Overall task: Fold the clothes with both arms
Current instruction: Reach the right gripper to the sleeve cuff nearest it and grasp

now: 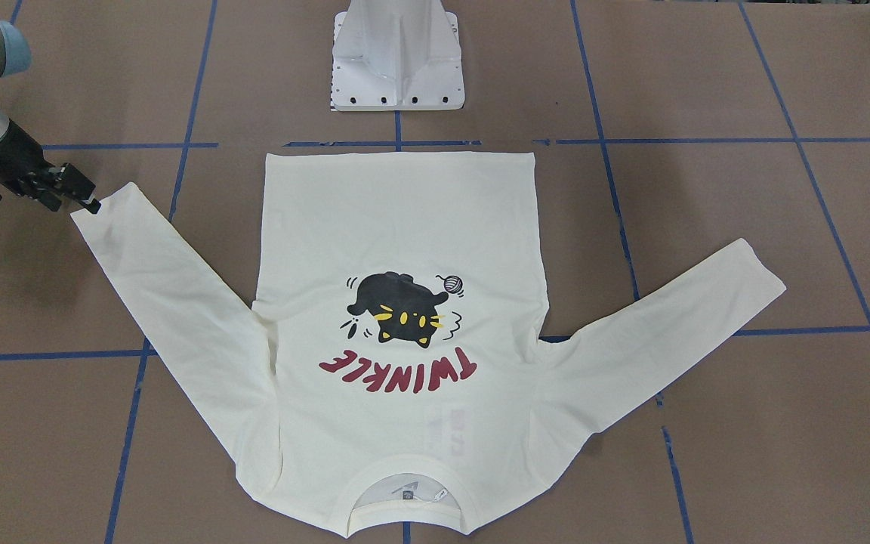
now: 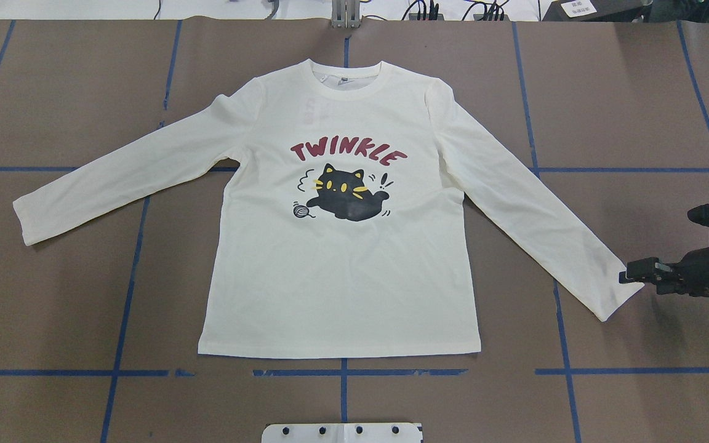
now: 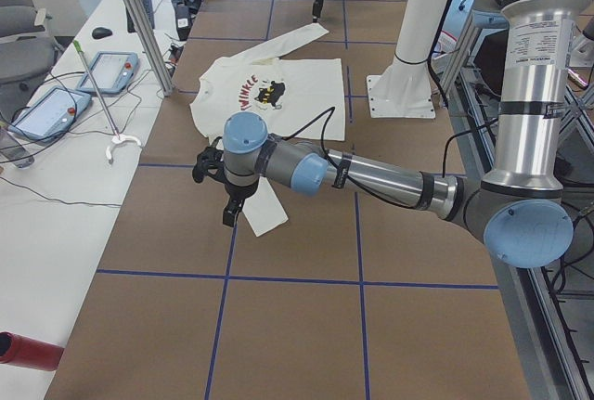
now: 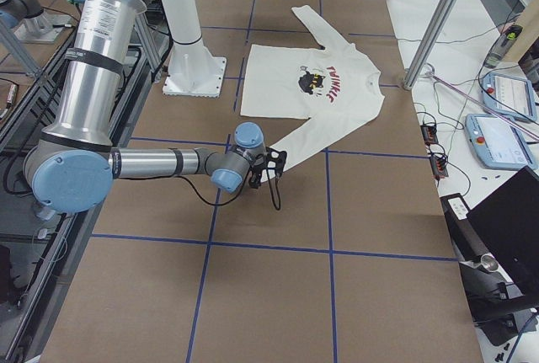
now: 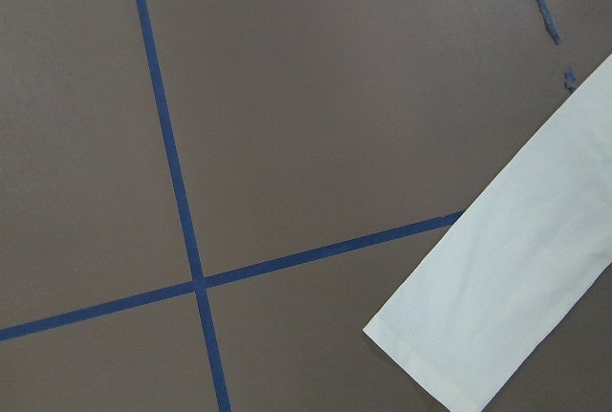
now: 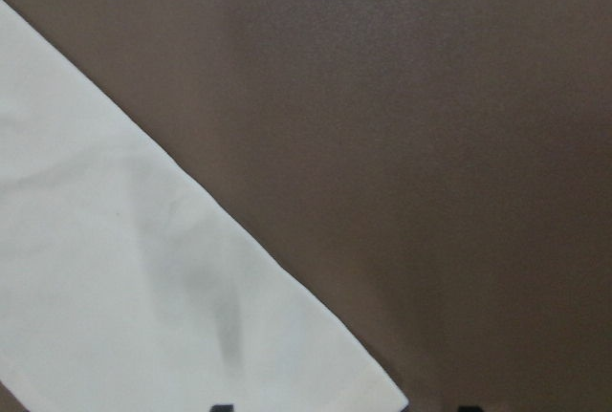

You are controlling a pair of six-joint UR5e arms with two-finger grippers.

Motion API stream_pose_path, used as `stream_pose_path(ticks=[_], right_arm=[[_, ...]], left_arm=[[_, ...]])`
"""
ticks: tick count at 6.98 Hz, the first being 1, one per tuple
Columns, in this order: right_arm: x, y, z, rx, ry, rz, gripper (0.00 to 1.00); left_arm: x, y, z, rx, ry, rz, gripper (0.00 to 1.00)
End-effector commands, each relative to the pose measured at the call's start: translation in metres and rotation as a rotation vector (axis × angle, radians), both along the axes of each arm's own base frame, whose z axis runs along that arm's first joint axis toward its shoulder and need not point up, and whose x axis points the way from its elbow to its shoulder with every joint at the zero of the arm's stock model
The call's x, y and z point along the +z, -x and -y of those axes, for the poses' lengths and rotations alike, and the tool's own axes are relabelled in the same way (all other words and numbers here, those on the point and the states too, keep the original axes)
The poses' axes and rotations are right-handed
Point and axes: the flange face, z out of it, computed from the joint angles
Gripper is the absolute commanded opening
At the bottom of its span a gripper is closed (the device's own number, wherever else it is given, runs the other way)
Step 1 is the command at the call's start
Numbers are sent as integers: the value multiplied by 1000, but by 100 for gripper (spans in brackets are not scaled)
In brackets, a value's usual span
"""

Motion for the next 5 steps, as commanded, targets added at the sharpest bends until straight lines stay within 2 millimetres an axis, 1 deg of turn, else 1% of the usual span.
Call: stream_pose_path(ticks=[1, 3, 4, 5], right_arm=[[4, 2, 0, -1, 5, -7, 71], [15, 5, 2, -2, 15, -22, 71], [14, 6, 3, -2, 14, -21, 70], [13, 7, 4, -2, 12, -18, 60]], left_arm=[[1, 0, 0, 1, 1, 0, 100], [1, 0, 0, 0, 0, 2, 100], [1, 0, 0, 0, 0, 2, 100], [1, 0, 0, 0, 0, 2, 100]])
